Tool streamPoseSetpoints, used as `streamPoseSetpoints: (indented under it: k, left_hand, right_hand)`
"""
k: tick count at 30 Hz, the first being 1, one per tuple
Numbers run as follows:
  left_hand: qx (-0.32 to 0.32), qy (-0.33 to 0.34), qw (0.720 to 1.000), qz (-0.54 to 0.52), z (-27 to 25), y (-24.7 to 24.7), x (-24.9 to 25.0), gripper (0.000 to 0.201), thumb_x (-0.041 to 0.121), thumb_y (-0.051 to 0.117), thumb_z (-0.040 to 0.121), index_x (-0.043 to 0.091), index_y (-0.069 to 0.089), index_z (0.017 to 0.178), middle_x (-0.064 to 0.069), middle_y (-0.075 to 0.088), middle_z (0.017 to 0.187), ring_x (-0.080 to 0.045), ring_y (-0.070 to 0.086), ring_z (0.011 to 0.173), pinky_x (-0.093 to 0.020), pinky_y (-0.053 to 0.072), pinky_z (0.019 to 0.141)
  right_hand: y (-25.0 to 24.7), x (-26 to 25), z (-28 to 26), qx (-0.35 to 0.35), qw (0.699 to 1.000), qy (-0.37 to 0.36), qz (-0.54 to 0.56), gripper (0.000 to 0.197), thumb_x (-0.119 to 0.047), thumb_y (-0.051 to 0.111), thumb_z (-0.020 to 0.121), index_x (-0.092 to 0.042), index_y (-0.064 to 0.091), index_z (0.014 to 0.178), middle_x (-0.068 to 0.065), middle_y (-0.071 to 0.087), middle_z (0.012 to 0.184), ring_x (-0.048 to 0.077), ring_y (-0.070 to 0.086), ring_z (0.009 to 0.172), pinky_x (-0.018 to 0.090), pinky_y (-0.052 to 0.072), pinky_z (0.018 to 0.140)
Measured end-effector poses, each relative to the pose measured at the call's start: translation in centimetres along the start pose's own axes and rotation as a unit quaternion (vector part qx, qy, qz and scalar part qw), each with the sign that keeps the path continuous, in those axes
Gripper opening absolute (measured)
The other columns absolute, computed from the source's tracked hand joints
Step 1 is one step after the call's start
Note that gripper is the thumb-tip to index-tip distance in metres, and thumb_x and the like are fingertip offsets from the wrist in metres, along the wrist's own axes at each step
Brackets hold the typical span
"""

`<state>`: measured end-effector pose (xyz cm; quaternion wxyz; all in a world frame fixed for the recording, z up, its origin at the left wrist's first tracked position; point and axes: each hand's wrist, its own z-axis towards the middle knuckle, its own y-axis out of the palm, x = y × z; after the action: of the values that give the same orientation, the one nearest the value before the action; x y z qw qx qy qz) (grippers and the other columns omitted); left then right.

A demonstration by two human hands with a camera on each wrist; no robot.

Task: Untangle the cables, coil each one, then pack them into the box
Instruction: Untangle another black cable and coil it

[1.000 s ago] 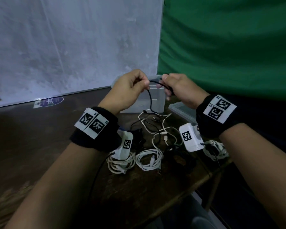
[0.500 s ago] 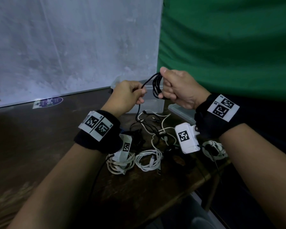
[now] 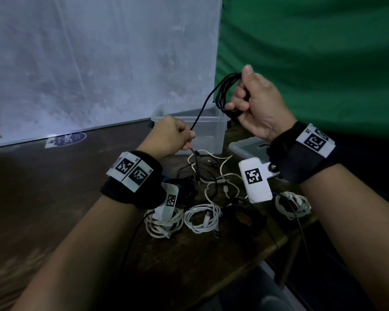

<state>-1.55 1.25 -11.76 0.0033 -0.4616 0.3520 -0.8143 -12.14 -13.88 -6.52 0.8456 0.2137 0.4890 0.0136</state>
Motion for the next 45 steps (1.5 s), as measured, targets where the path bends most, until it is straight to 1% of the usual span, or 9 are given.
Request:
streamPoseSetpoints:
  k: [12,18,22,24,26,31,38,41,45]
  left_hand:
    - [0.032,-0.035,0.998,-0.030,0.2,-0.1,0.0,0.022,0.010,0.059,0.091,0.002,0.063,0.070,-0.008,0.062,0.060,-0.005,0.060,0.047,-0.027,0.056,0.066]
    - [-0.060,-0.016,0.994,0.091,-0.1,0.5,-0.2,0.014,0.013,0.069,0.084,0.001,0.071,0.076,-0.001,0.069,0.067,-0.007,0.056,0.054,-0.021,0.046,0.061]
    - [-0.116,0.024,0.982,0.150,-0.6,0.3,0.4,0.005,0.010,0.071,0.080,0.011,0.076,0.083,0.018,0.064,0.065,0.008,0.055,0.061,-0.012,0.040,0.063]
    - [-0.132,0.033,0.978,0.156,-0.6,0.2,0.6,0.007,0.010,0.070,0.081,0.014,0.075,0.084,0.015,0.064,0.065,0.005,0.055,0.060,-0.011,0.042,0.062]
    - [-0.137,0.037,0.980,0.143,-0.6,-0.1,0.9,0.007,0.012,0.069,0.083,0.017,0.074,0.083,0.014,0.062,0.059,0.001,0.054,0.057,-0.014,0.043,0.060]
    - [-0.037,0.055,0.996,0.059,-0.3,-0.9,1.3,0.007,0.009,0.066,0.086,0.009,0.072,0.089,0.004,0.065,0.057,-0.002,0.055,0.048,-0.016,0.050,0.057]
    - [0.123,0.111,0.985,0.055,0.1,-2.0,0.8,0.011,0.010,0.059,0.090,0.008,0.070,0.091,-0.009,0.063,0.072,-0.017,0.059,0.064,-0.024,0.050,0.068]
    - [0.097,0.098,0.990,0.039,-0.1,-1.9,0.7,0.012,0.018,0.059,0.091,0.012,0.069,0.089,-0.010,0.065,0.075,-0.016,0.059,0.068,-0.026,0.050,0.070]
    - [0.017,0.086,0.995,-0.046,-0.5,-1.5,1.0,0.027,0.033,0.056,0.093,0.009,0.068,0.097,-0.011,0.063,0.083,-0.015,0.060,0.076,-0.037,0.053,0.083]
  right_hand:
    - [-0.2,0.0,0.3,0.018,0.996,0.026,0.081,0.033,-0.028,0.037,0.102,-0.012,0.041,0.074,0.000,0.048,0.052,0.009,0.045,0.041,0.025,0.049,0.054]
    - [-0.5,0.0,1.1,0.042,0.986,0.002,0.162,0.024,-0.018,0.037,0.102,-0.005,0.047,0.086,0.029,0.063,0.113,0.034,0.066,0.101,0.038,0.055,0.088]
    - [-0.8,0.5,1.5,0.089,0.995,-0.041,0.031,0.007,-0.011,0.041,0.101,-0.008,0.046,0.097,0.015,0.062,0.118,0.023,0.056,0.120,0.029,0.045,0.101]
    - [-0.8,0.8,1.2,0.094,0.988,-0.079,-0.097,0.005,-0.010,0.044,0.100,-0.010,0.046,0.095,0.000,0.061,0.100,0.005,0.060,0.104,0.014,0.046,0.086]
    - [-1.2,1.2,0.9,0.081,0.949,-0.110,-0.285,0.006,-0.014,0.043,0.100,-0.009,0.043,0.097,-0.006,0.054,0.083,-0.008,0.055,0.074,0.013,0.043,0.068]
    - [-3.2,2.3,1.1,-0.003,0.739,-0.019,-0.673,0.017,-0.015,0.041,0.098,0.000,0.041,0.105,0.018,0.062,0.090,0.030,0.062,0.081,0.035,0.049,0.065]
    - [-2.5,2.3,-0.1,-0.095,0.871,0.033,-0.481,0.017,-0.024,0.062,0.091,-0.017,0.054,0.077,0.003,0.058,0.065,0.010,0.054,0.054,0.023,0.050,0.056]
    - [-2.1,2.3,-0.2,-0.090,0.944,0.072,-0.308,0.018,-0.012,0.053,0.095,-0.013,0.046,0.079,-0.007,0.047,0.053,0.006,0.043,0.044,0.027,0.057,0.060]
    - [-1.3,2.3,-0.6,-0.075,0.965,0.087,-0.235,0.022,-0.014,0.043,0.100,-0.013,0.040,0.078,0.001,0.034,0.065,0.009,0.032,0.049,0.017,0.046,0.046]
